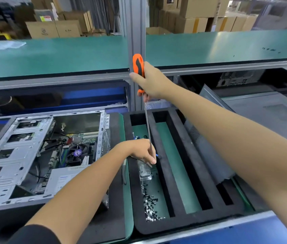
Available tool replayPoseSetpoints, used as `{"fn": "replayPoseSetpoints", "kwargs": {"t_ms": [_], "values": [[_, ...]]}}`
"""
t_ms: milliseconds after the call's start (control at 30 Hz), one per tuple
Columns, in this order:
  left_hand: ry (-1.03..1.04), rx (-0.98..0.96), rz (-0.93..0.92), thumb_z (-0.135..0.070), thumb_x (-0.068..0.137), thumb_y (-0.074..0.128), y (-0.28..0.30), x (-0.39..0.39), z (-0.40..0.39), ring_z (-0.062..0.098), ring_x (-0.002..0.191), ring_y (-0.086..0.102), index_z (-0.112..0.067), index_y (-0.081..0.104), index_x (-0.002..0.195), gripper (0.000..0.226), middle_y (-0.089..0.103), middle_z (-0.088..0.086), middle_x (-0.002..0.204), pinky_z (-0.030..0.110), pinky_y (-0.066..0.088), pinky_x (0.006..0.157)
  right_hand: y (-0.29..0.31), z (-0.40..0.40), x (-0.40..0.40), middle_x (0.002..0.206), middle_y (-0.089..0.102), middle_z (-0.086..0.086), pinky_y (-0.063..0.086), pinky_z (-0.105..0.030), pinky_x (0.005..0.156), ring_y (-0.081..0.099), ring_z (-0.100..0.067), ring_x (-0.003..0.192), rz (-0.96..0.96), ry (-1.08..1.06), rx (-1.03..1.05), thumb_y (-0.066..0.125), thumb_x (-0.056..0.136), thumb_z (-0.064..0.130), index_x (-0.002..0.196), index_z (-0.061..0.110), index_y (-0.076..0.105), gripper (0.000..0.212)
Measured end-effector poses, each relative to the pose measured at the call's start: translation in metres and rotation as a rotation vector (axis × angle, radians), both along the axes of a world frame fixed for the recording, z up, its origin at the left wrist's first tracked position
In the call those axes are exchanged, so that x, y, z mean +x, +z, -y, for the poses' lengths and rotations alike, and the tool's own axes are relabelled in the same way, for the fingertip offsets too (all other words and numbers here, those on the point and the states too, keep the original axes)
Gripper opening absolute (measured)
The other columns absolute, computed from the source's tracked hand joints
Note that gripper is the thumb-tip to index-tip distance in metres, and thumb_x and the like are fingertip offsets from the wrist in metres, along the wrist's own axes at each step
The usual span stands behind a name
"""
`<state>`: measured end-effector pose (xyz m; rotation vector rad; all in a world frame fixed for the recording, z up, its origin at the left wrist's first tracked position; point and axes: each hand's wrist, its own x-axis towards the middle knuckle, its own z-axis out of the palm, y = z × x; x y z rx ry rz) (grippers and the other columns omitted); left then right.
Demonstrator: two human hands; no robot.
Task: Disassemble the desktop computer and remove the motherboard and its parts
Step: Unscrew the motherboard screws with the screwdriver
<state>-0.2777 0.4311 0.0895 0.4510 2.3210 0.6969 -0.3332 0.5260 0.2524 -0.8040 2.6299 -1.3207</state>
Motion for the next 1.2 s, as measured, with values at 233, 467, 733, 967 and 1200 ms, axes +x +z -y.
{"fn": "replayPoseSetpoints", "kwargs": {"t_ms": [233,467,733,967,1200], "values": [[0.134,-0.070,-0.322,-0.020,0.085,0.071,0.052,-0.015,0.071,0.016,0.085,0.067,-0.009,0.076,0.086,0.012,0.074,0.002,0.091,0.030,0.052,0.080,0.053,0.058,-0.001,0.079,0.049,0.001,0.045,-0.017,0.044,0.056,-0.014,0.060,-0.253,-0.030,-0.172,0.043,0.102,0.031,0.106,0.014,0.036,0.019],[0.401,-0.062,-0.583,-0.015,0.089,0.066,0.057,-0.014,0.167,0.026,0.073,0.062,-0.003,0.065,0.066,0.026,0.068,0.004,0.077,0.032,0.049,0.066,0.080,0.142,0.006,0.077,0.046,0.004,0.043,-0.013,0.048,0.053,-0.011,0.061,-0.386,0.021,-0.289,0.043,0.103,0.028,0.110,0.011,0.035,0.019],[0.385,-0.081,-0.529,-0.024,0.090,0.067,0.021,-0.021,0.239,0.011,0.064,0.059,-0.001,0.067,0.071,0.030,0.071,0.003,0.092,0.033,0.051,0.068,0.050,0.217,-0.004,0.077,0.045,0.006,0.044,-0.013,0.052,0.059,-0.014,0.066,-0.336,0.007,-0.167,0.048,0.100,0.030,0.101,0.012,0.040,0.019],[0.363,-0.082,-0.424,-0.029,0.090,0.067,-0.016,-0.035,0.246,0.028,0.065,0.061,0.003,0.067,0.079,0.034,0.070,0.018,0.085,0.036,0.051,0.063,0.023,0.229,-0.020,0.084,0.052,-0.019,0.046,-0.026,0.047,0.050,-0.026,0.059,-0.296,-0.028,-0.003,0.059,0.092,0.022,0.093,0.010,0.033,0.028],[0.360,0.009,-0.375,-0.027,0.091,0.066,-0.027,-0.054,0.238,0.028,0.081,0.064,-0.001,0.071,0.092,0.026,0.070,0.013,0.092,0.039,0.054,0.076,0.001,0.228,-0.036,0.084,0.049,-0.012,0.045,-0.022,0.040,0.055,-0.025,0.051,-0.230,-0.006,0.084,0.057,0.090,0.013,0.099,0.014,0.029,0.030]]}}
